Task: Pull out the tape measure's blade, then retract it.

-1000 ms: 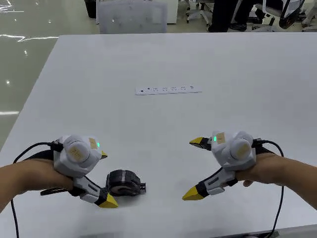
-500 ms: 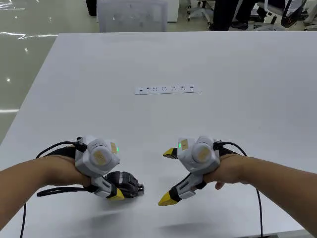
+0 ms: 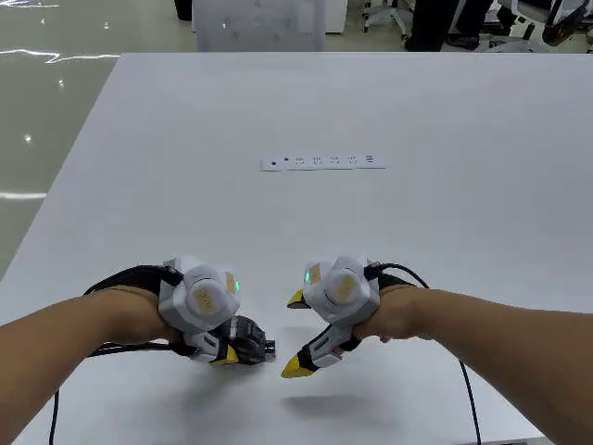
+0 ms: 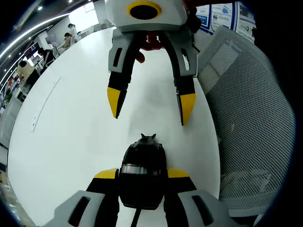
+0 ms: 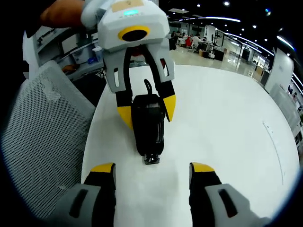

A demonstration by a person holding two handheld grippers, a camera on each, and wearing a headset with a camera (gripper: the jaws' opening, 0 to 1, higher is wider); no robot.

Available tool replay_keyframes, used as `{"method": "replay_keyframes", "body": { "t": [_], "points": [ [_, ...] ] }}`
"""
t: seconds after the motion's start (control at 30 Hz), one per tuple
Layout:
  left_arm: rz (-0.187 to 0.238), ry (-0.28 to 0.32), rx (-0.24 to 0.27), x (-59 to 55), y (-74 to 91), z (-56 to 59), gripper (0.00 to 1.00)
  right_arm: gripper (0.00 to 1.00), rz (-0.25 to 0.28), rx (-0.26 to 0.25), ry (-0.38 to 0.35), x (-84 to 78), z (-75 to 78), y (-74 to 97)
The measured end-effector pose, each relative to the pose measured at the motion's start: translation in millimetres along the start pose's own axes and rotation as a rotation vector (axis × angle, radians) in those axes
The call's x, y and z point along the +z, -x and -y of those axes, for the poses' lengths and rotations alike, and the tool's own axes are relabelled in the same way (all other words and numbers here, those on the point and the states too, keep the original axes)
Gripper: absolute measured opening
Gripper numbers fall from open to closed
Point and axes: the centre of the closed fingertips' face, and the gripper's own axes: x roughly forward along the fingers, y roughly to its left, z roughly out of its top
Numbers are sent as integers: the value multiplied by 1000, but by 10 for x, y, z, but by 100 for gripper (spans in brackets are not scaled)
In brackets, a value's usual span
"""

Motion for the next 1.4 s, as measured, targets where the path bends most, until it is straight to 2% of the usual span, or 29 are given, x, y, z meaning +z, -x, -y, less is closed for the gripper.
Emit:
{"method": "replay_keyframes", "body": {
  "t": [0.13, 0.23, 0.37, 0.47, 0.53, 0.63, 0.7, 0.87, 0.9, 0.93, 1.0, 1.03, 1.13, 1.17, 1.2, 1.4],
  "points": [
    [6, 16, -3, 7, -9, 6, 33, 54, -8, 1, 12, 12, 1, -116],
    [9, 20, -1, 4, -10, 6, 33, 45, -24, 29, 10, -2, -54, -185],
    [15, 24, -1, 6, -10, 7, 33, 38, -32, 33, 18, -14, -54, -273],
    [18, 24, -7, 7, -11, 2, 33, 25, -39, 28, 60, -34, -42, -321],
    [23, 30, -10, 8, -12, -1, 33, 20, -44, 28, 57, -46, -37, -339],
    [25, 34, -11, 10, -15, -1, 33, 20, -33, 38, 50, -17, -60, -360],
    [23, 31, -11, 9, -15, 1, 33, 15, -44, 13, 78, -25, -11, -383],
    [24, 27, -12, 11, -16, 2, 33, 15, -73, 21, 92, -70, -15, -409],
    [23, 27, -11, 12, -16, 2, 33, 15, -67, 25, 85, -63, -11, -421],
    [23, 27, -11, 12, -16, 4, 33, 15, -58, 16, 34, -61, -16, -436],
    [25, 29, -9, 11, -14, 2, 33, 15, -52, 17, 85, -69, -18, -429],
    [25, 30, -8, 10, -14, 1, 33, 15, -39, 16, 76, -66, -23, -411],
    [29, 36, -8, 9, -13, -1, 33, 13, 16, 26, -6, -44, -17, -419],
    [29, 35, -8, 9, -12, 0, 33, 13, 14, 29, -25, -58, -11, -407],
    [27, 36, -9, 10, -12, 2, 33, 12, 0, 32, 6, -51, -6, -411],
    [3, 26, -20, 7, -16, 3, 33, 12, -5, 35, 14, -46, -13, -394]
  ]
}}
